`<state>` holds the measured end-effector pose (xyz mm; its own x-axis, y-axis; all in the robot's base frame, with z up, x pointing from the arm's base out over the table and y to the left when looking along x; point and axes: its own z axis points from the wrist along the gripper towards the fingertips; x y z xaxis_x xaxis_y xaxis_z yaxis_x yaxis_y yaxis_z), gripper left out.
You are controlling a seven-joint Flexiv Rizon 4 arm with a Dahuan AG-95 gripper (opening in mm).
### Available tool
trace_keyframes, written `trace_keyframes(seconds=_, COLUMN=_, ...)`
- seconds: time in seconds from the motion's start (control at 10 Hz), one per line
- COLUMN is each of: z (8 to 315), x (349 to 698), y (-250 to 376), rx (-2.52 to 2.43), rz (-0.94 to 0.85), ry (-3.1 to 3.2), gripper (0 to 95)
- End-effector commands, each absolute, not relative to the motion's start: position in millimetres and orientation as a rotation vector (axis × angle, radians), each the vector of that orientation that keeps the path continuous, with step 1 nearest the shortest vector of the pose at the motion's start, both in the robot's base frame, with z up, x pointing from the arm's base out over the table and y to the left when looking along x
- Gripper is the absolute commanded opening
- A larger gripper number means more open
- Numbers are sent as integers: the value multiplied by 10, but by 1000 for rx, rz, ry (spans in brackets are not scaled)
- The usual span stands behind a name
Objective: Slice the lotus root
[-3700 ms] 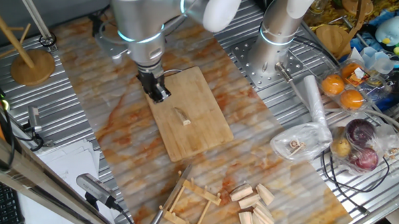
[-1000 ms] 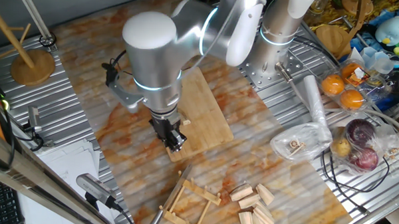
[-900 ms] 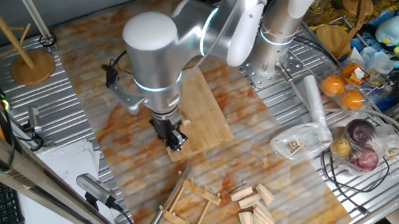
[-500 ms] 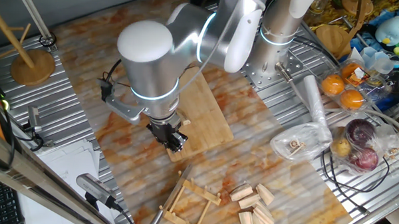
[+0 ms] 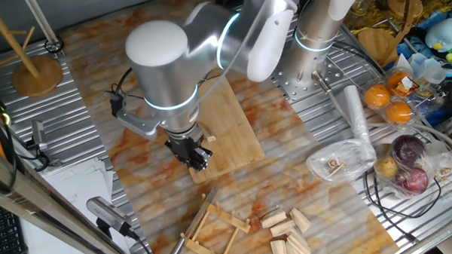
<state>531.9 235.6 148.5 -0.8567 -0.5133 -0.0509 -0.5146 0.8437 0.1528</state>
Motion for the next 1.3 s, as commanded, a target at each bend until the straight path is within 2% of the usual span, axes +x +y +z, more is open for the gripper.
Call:
trace_keyframes(seconds=0.1, z=1486, x=5379, y=2510, rx=-758, rz=227, ry=3044, gripper=190)
trace_keyframes(seconds=0.6, z=1364, x=5589, y=3065, rx=-742, rz=159, ry=3060, gripper=190)
trace_keyframes(seconds=1.3, z=1241, x=5593, y=3155, rx=-728, rz=174, ry=3043, gripper=190)
